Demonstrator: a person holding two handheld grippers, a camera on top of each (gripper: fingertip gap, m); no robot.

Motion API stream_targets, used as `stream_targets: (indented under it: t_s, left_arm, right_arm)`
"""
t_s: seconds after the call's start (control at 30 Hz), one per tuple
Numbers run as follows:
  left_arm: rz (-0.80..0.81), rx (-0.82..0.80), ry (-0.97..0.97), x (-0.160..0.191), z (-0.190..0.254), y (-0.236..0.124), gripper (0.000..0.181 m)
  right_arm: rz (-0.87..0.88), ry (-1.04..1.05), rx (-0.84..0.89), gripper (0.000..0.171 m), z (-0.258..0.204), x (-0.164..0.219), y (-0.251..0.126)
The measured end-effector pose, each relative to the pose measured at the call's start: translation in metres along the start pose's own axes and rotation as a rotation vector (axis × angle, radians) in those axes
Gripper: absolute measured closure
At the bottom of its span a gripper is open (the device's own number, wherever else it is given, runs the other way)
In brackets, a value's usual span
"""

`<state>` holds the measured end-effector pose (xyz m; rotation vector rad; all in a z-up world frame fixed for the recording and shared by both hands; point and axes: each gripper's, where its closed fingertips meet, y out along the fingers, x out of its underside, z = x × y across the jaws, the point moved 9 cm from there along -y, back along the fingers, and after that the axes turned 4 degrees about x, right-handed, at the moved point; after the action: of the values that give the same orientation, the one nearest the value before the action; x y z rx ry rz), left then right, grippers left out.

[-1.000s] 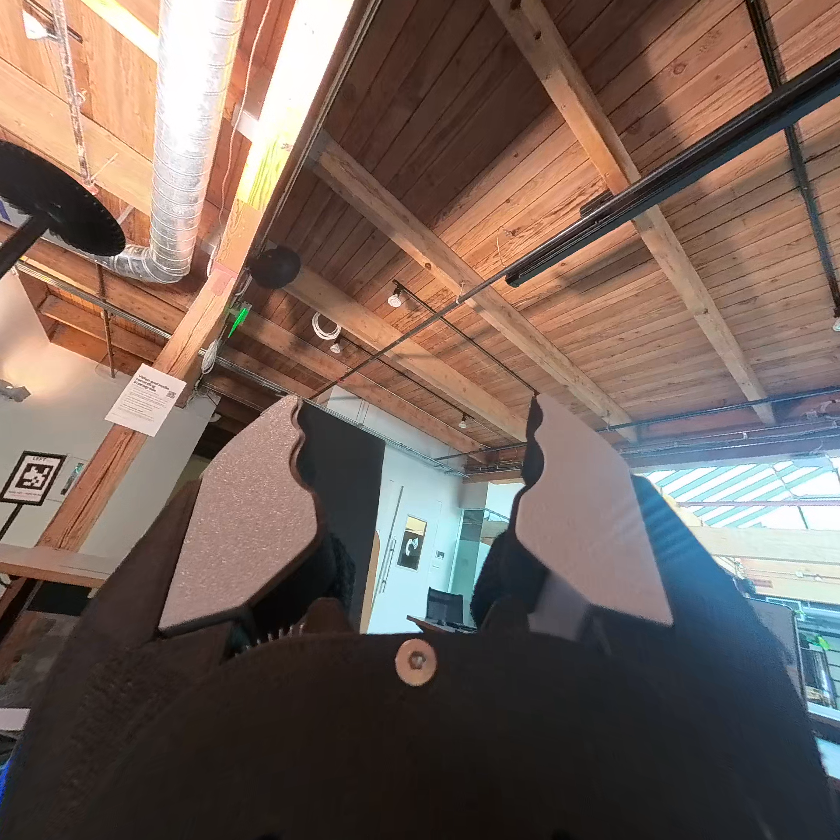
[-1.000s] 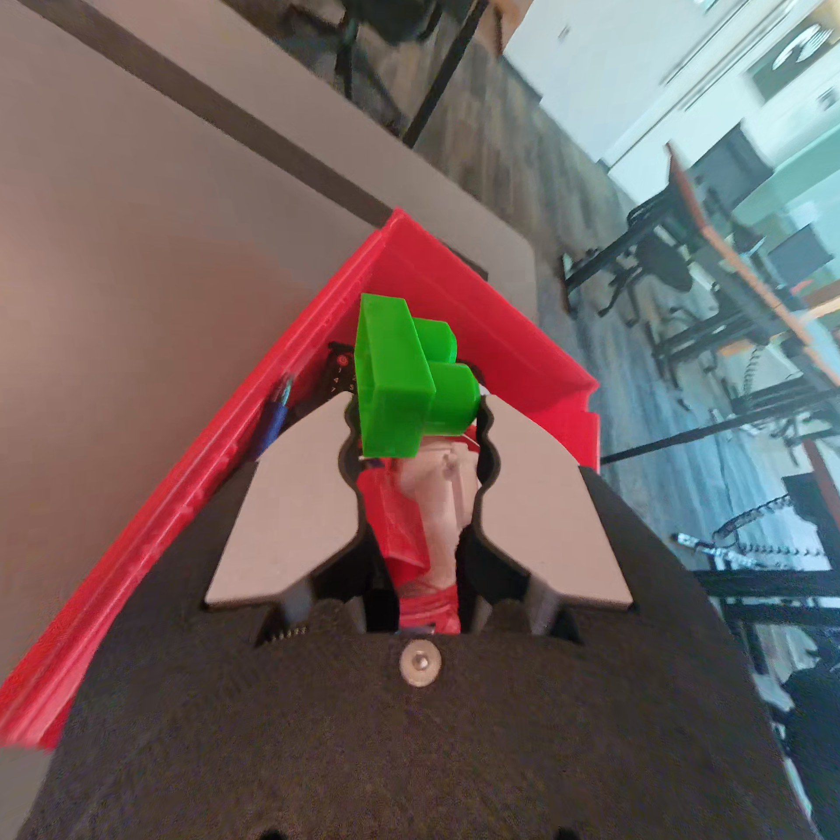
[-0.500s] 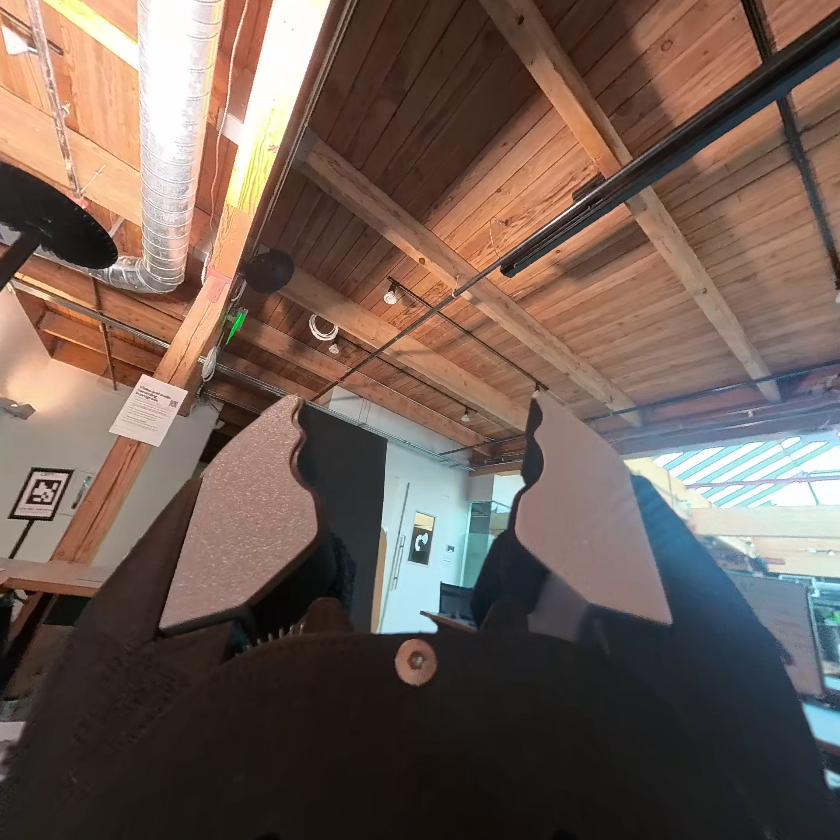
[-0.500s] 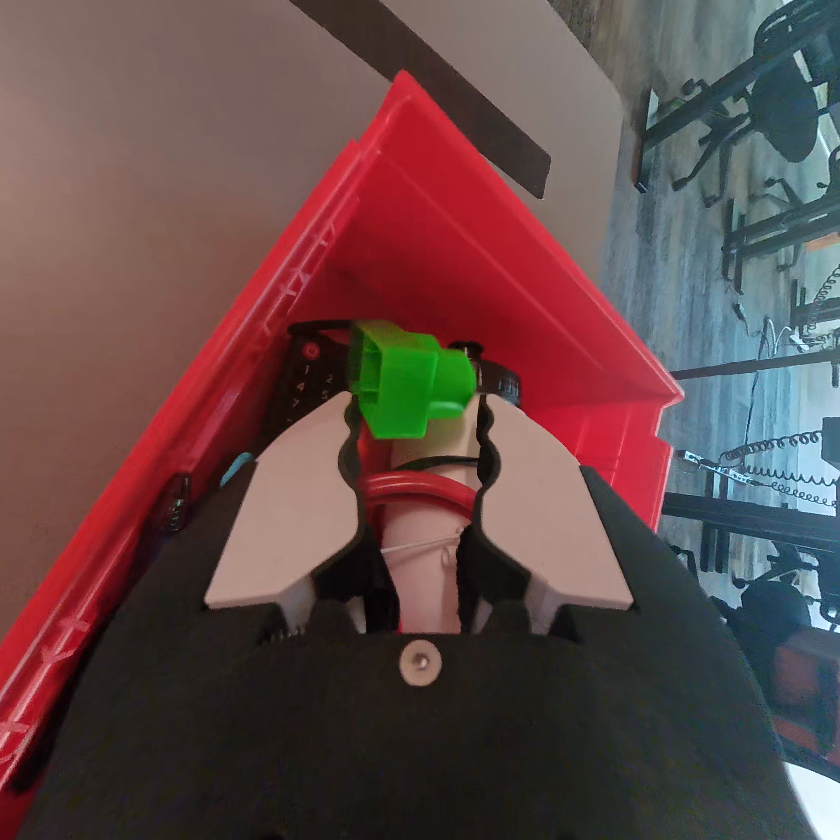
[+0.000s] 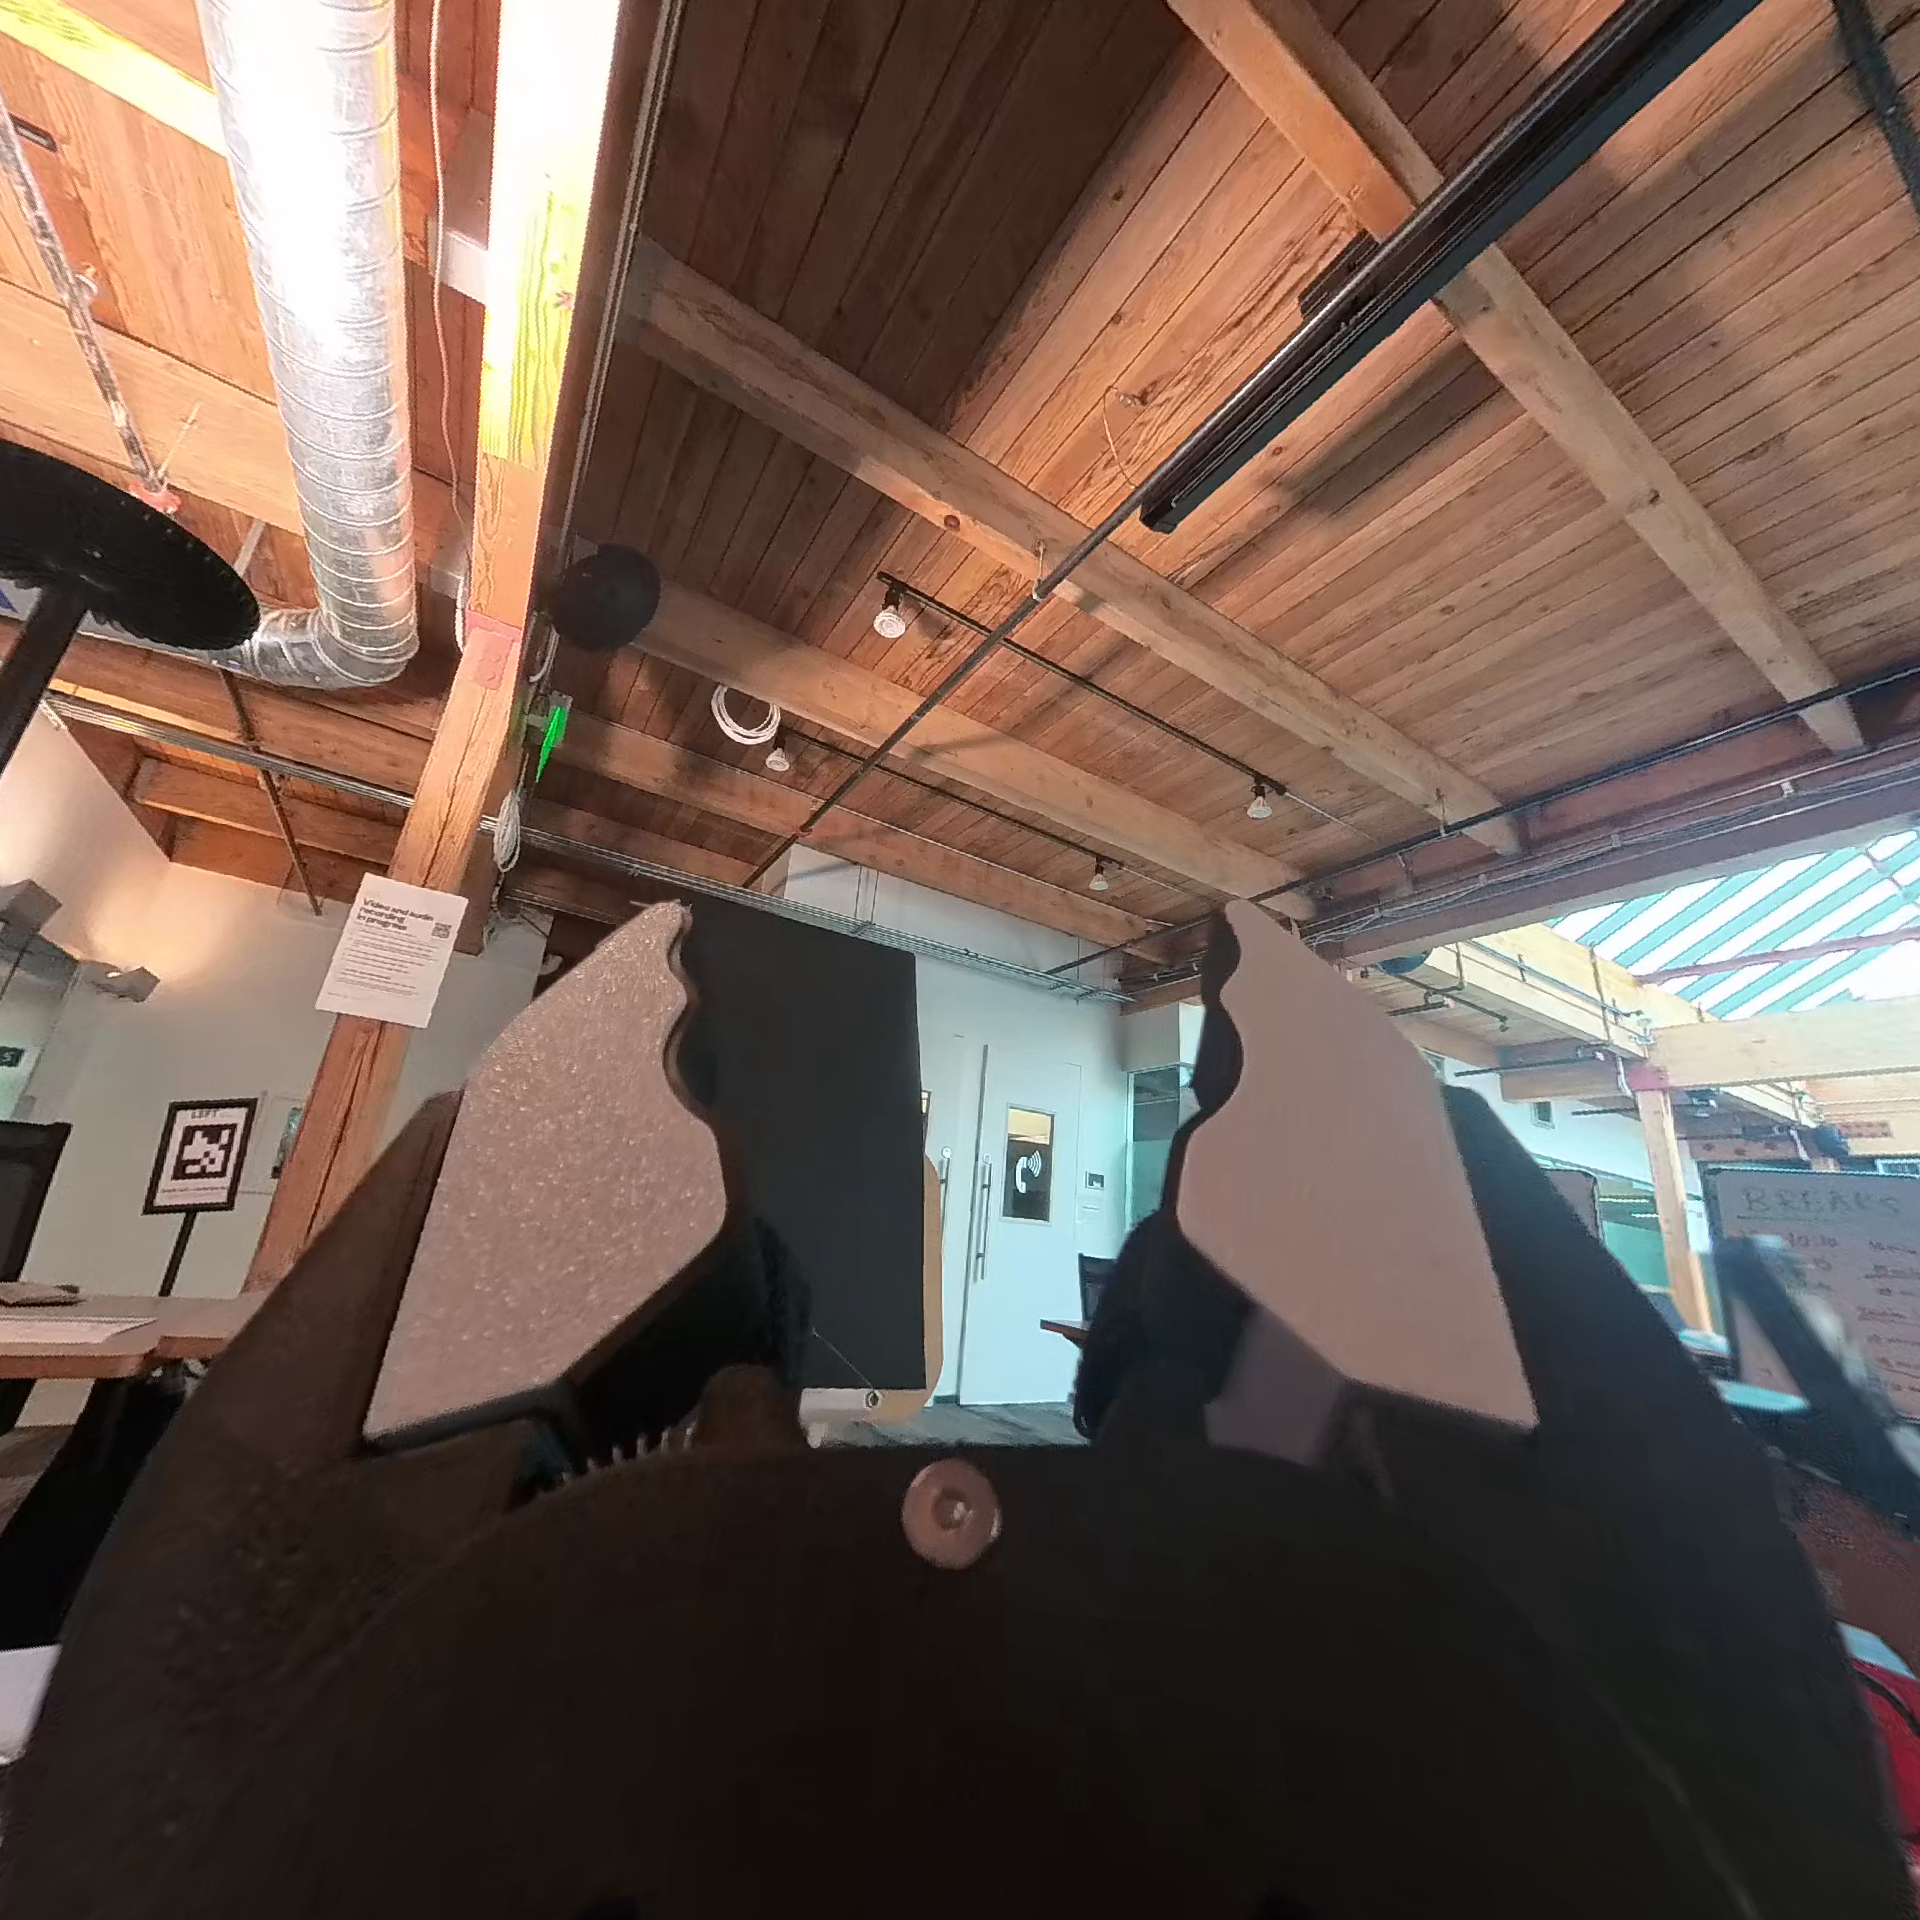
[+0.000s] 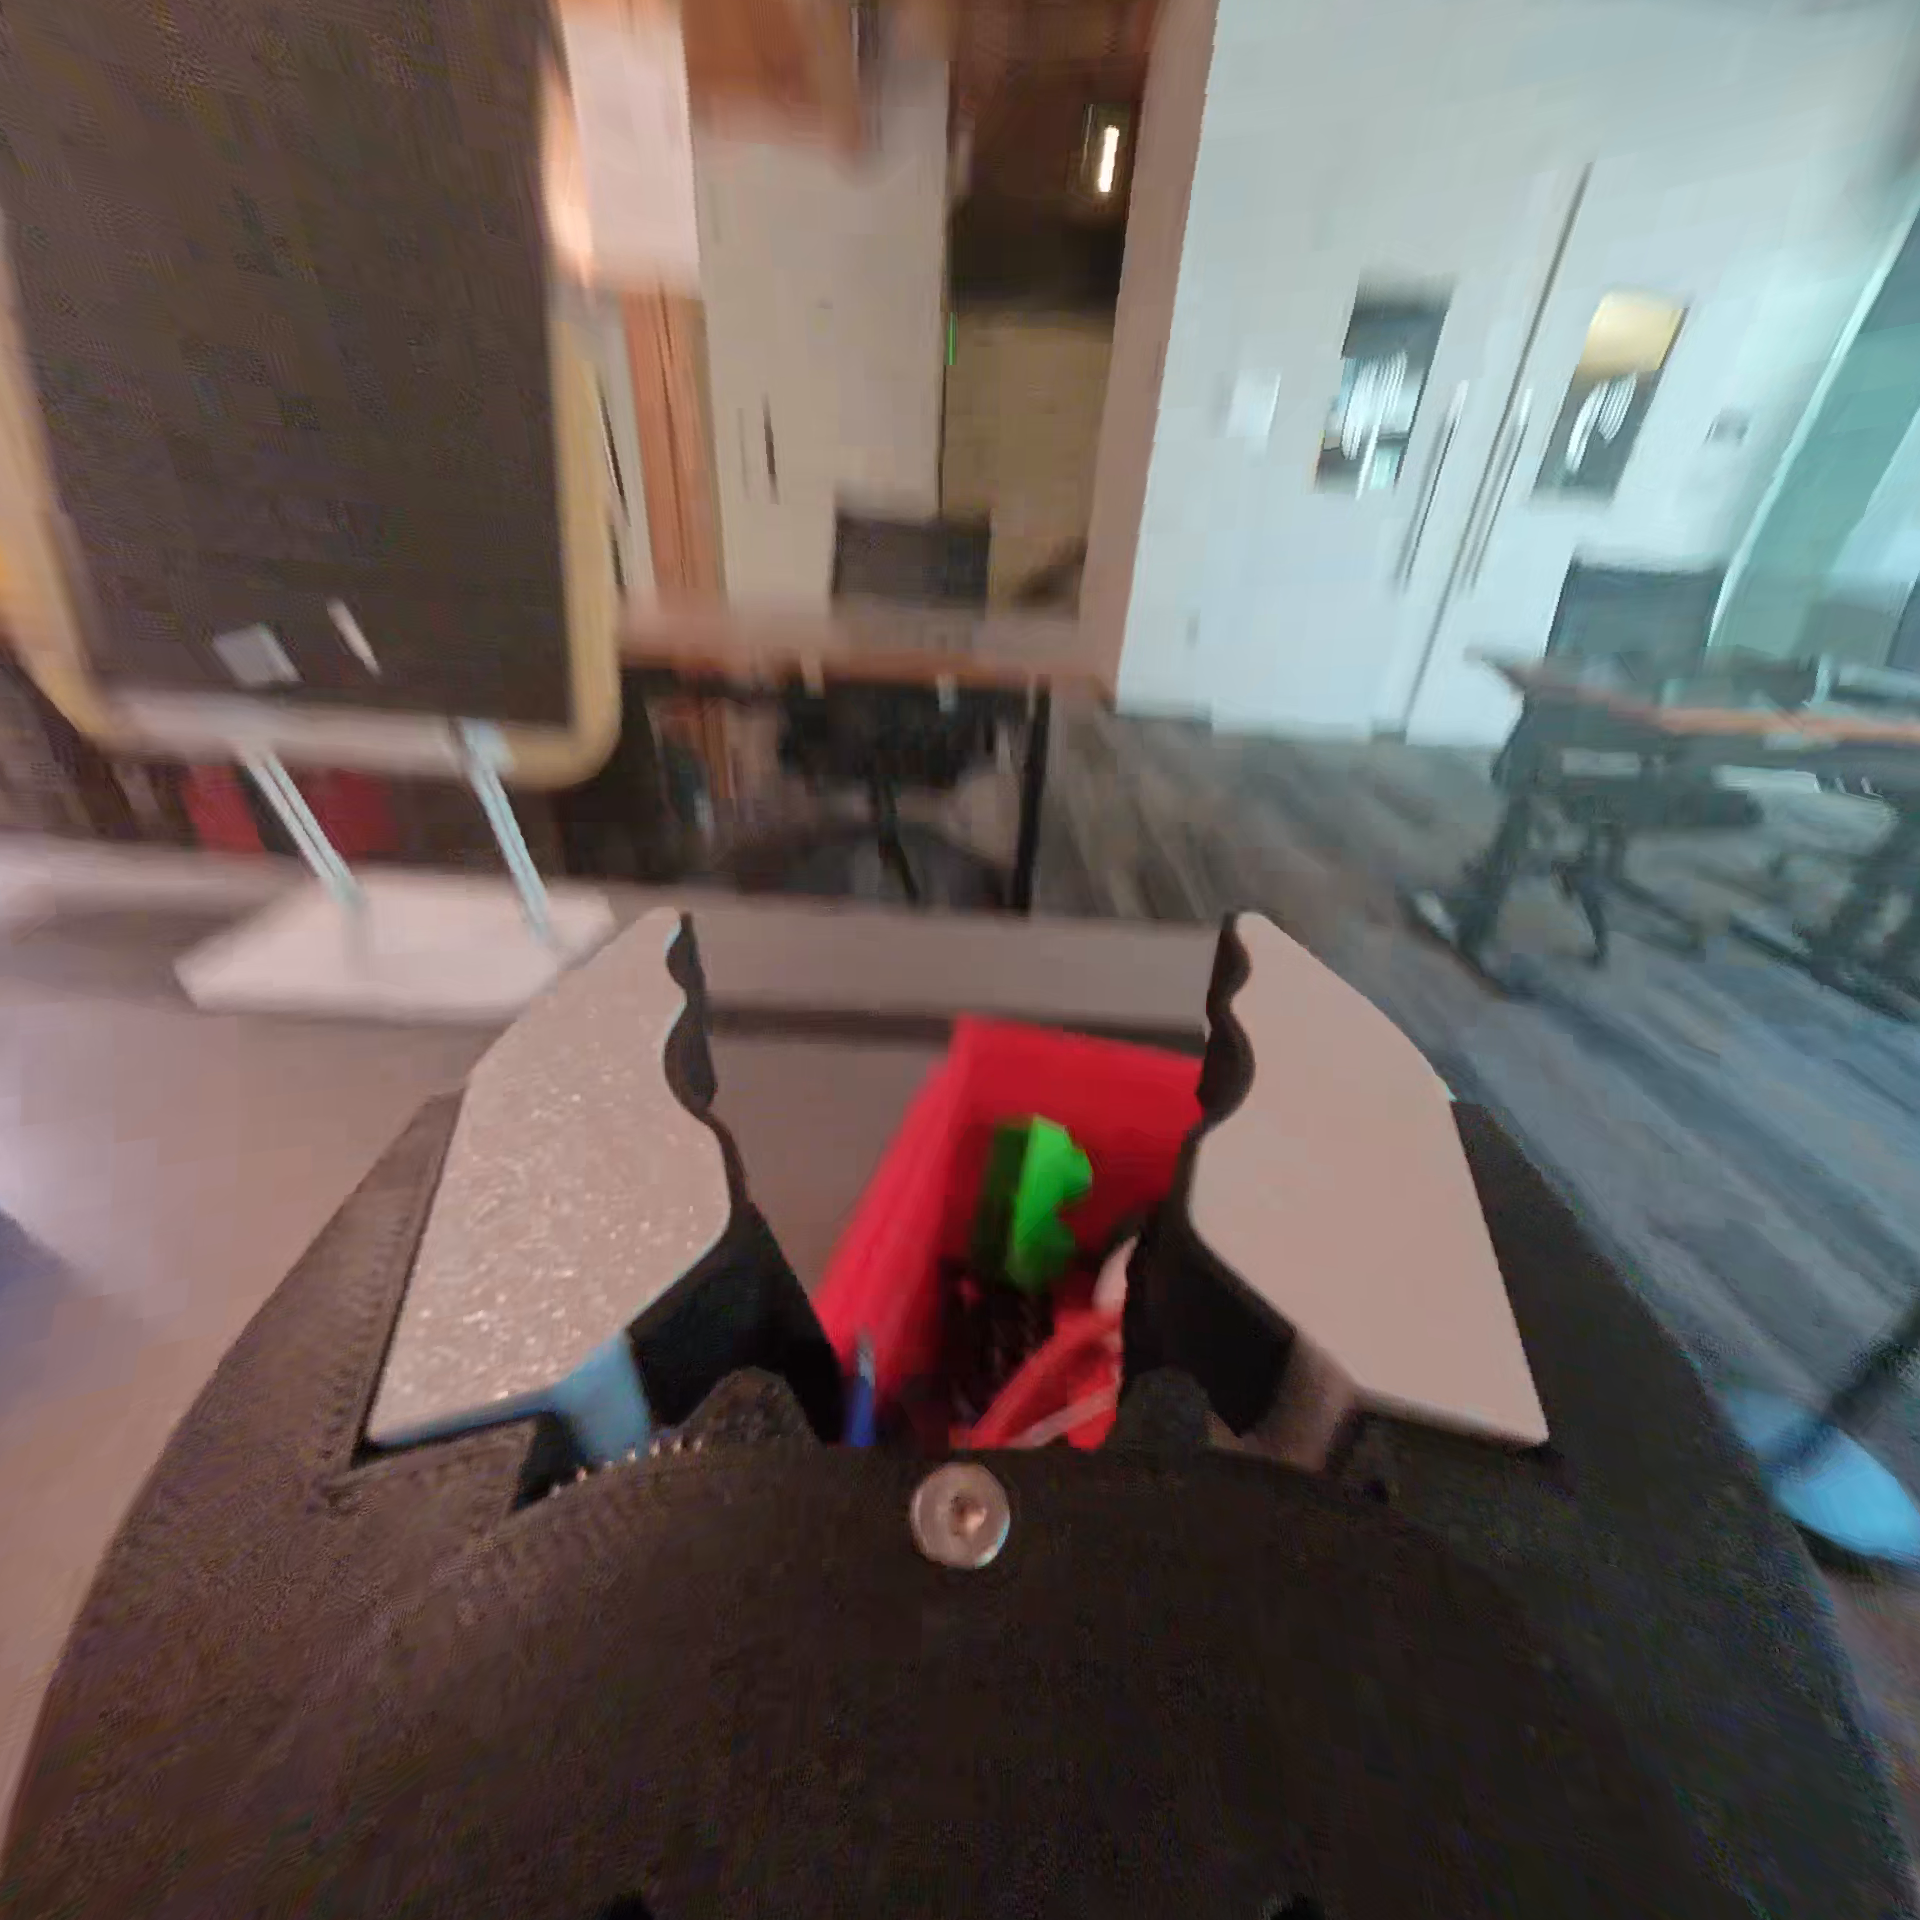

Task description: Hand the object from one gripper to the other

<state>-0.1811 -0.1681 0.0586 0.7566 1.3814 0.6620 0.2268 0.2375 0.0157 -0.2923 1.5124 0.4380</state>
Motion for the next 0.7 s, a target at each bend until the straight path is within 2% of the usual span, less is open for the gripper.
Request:
stream_targets:
  t_s: [0.07, 0.2, 0.27, 0.33, 0.47, 0.57, 0.7]
  left_arm:
    - [-0.006, 0.003, -0.003, 0.002, 0.000, 0.001, 0.091]
    - [-0.037, 0.023, 0.007, 0.007, 0.001, 0.002, 0.092]
    - [-0.072, 0.032, 0.021, 0.010, 0.000, 0.003, 0.095]
    - [-0.176, 0.037, 0.053, 0.018, -0.003, 0.005, 0.101]
    - [-0.635, 0.105, 0.122, 0.052, -0.013, 0.002, 0.109]
    - [-1.033, 0.192, 0.140, 0.083, -0.022, -0.007, 0.105]
    - [-1.443, 0.235, 0.229, 0.113, -0.042, 0.005, 0.090]
  right_arm:
    - [0.198, 0.122, -0.008, 0.076, -0.005, -0.023, -0.033]
    - [0.464, 0.238, -0.001, 0.074, -0.009, -0.054, -0.096]
    - [0.572, 0.258, 0.015, 0.077, -0.008, -0.058, -0.124]
    - [0.652, 0.289, 0.014, 0.079, -0.007, -0.053, -0.150]
    - [0.811, 0.454, 0.067, 0.098, 0.008, -0.028, -0.184]
    - [0.848, 0.554, 0.042, 0.099, 0.020, -0.029, -0.186]
    - [0.828, 0.431, -0.002, 0.099, 0.016, -0.059, -0.184]
